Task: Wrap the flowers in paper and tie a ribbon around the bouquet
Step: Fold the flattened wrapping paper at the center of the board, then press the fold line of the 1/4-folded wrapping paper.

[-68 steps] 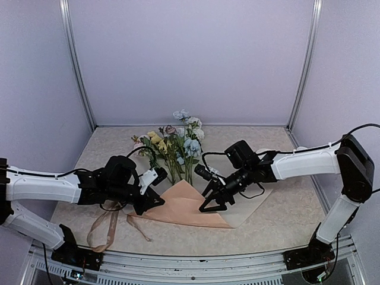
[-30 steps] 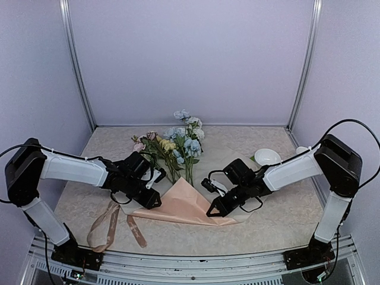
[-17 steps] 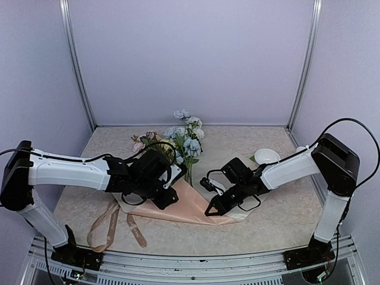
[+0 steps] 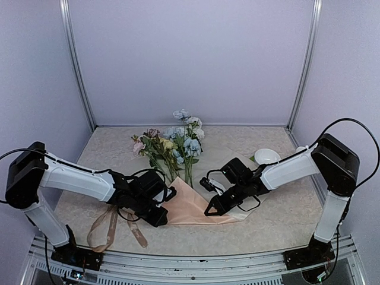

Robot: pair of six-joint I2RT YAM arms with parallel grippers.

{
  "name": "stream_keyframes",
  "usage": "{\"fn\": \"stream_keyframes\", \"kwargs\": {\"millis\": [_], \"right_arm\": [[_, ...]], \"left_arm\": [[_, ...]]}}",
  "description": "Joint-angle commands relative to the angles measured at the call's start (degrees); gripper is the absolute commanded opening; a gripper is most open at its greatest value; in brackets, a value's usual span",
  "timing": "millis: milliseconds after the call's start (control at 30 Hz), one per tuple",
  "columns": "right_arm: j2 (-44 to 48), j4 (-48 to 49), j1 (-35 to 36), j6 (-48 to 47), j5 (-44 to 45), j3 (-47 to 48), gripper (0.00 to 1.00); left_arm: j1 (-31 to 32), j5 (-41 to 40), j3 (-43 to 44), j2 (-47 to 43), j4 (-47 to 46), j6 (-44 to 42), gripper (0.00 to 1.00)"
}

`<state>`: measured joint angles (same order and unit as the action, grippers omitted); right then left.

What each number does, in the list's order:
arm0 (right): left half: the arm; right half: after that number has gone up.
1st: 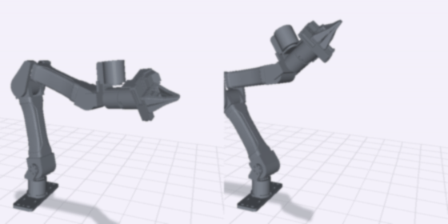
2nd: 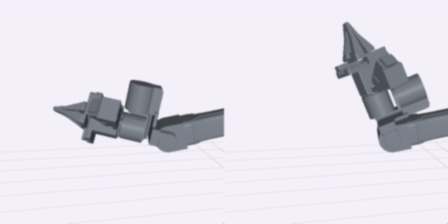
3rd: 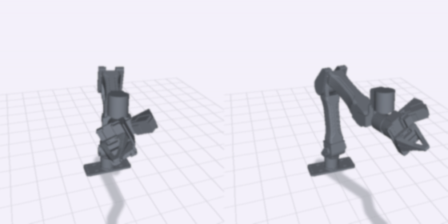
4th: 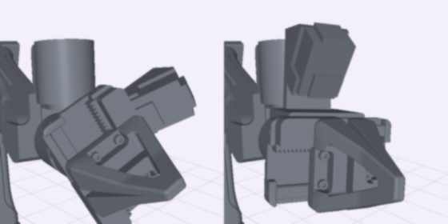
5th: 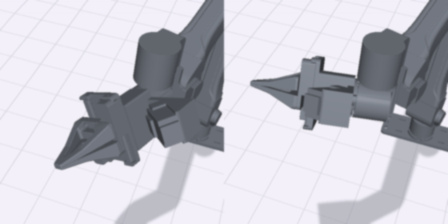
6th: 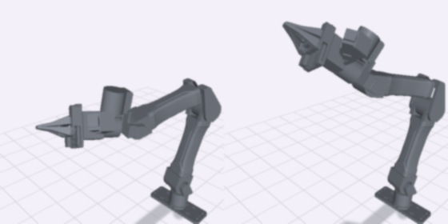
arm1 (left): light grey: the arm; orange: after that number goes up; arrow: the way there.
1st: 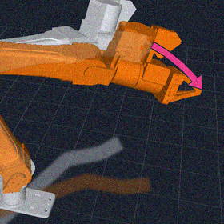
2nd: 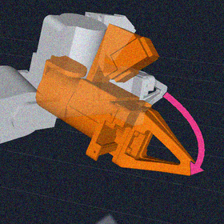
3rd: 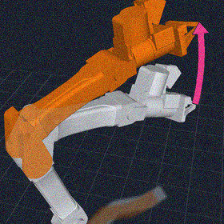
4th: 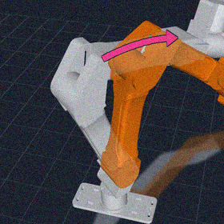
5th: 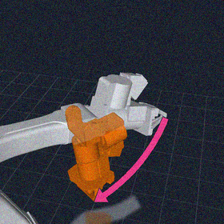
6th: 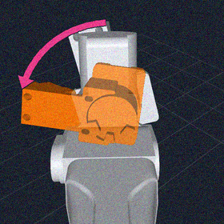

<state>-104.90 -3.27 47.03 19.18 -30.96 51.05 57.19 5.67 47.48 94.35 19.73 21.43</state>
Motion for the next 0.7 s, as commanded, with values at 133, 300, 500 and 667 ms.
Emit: {"fn": "stream_keyframes", "kwargs": {"millis": [133, 300, 500, 667], "right_arm": [[-0.65, -3.12, 0.21, -2.20, 3.25, -1.84, 0.00], [-0.40, -3.39, 0.26, -2.96, 3.25, -1.75, 0.00], [0.04, -3.32, 0.24, -3.40, 3.24, -1.77, 0.00], [-0.03, -3.56, 0.25, -3.73, 2.84, -1.91, 0.00]], "left_arm": [[-5.93, -1.87, -8.20, -4.25, 9.74, 9.68, 0.13], [-7.81, -5.75, -9.01, -7.16, 13.87, 13.27, 0.13], [-8.31, -5.87, -11.02, -8.37, 18.42, 18.97, 0.15], [-6.19, -5.82, -14.78, -13.05, 21.56, 24.81, 0.14]]}}
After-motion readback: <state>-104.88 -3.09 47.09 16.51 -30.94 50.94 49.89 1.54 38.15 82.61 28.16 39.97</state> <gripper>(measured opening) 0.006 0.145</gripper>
